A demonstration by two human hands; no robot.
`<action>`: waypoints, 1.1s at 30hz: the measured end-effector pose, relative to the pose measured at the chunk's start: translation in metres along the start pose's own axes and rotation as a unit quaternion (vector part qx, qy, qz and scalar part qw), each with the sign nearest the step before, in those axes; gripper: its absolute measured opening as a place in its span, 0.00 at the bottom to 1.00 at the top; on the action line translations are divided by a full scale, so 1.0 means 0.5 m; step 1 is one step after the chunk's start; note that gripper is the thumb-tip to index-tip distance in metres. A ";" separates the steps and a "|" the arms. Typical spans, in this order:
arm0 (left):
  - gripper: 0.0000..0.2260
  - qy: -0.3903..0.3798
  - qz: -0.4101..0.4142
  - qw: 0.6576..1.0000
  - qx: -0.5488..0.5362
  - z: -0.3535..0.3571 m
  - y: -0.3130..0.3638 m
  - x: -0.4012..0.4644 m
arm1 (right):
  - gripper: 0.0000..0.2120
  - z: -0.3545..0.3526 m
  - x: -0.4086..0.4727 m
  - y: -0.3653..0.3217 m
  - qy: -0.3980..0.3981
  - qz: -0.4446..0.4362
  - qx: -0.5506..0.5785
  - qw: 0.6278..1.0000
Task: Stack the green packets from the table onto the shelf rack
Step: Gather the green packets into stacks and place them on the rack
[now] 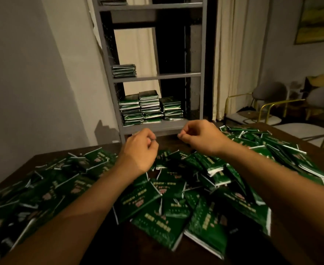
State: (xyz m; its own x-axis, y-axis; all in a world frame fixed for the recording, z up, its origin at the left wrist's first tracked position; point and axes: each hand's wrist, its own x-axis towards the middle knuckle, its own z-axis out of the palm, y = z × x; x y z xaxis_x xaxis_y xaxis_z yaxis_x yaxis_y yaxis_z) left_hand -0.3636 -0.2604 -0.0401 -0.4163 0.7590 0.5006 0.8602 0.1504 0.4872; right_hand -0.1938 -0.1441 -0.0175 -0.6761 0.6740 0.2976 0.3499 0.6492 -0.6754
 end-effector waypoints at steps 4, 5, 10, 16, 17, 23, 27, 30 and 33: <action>0.06 0.006 -0.003 1.000 0.000 0.025 -0.016 -0.083 | 0.05 0.028 -0.073 0.018 -0.094 0.031 -0.066 0.993; 0.06 0.007 0.000 1.000 0.001 0.035 -0.023 -0.102 | 0.05 0.043 -0.086 0.027 -0.116 0.033 -0.088 0.989; 0.05 -0.008 0.000 1.000 -0.009 0.075 -0.072 -0.155 | 0.42 0.119 -0.112 0.066 -0.191 0.035 -0.195 0.961; 0.06 0.011 -0.016 1.000 -0.013 0.105 -0.117 -0.137 | 0.34 0.158 -0.070 0.061 -0.161 -0.024 -0.309 0.937; 0.07 0.014 -0.019 1.000 -0.014 0.108 -0.120 -0.138 | 0.30 0.154 -0.066 0.055 -0.159 -0.042 -0.339 0.926; 0.07 0.015 -0.041 0.998 -0.044 0.115 -0.151 -0.142 | 0.14 0.169 -0.070 0.063 -0.067 -0.137 -0.325 0.933; 0.08 0.032 -0.070 0.990 -0.118 0.096 -0.132 -0.136 | 0.11 0.156 -0.071 0.083 0.036 -0.144 -0.244 0.958; 0.27 -0.012 -0.098 0.958 -0.268 0.083 -0.129 -0.132 | 0.09 0.156 -0.064 0.091 0.106 -0.117 -0.119 0.980; 0.40 -0.038 -0.101 0.940 -0.323 0.073 -0.118 -0.137 | 0.09 0.160 -0.060 0.078 0.114 -0.133 0.023 0.984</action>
State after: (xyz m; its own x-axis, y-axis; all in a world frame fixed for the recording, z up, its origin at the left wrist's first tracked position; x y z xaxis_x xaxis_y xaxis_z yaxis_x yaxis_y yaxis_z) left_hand -0.3749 -0.2982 -0.1293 -0.5095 0.8025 0.3105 0.3965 -0.1013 0.9124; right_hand -0.2119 -0.1673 -0.1068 -0.5743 0.5477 0.6084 0.1474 0.8002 -0.5813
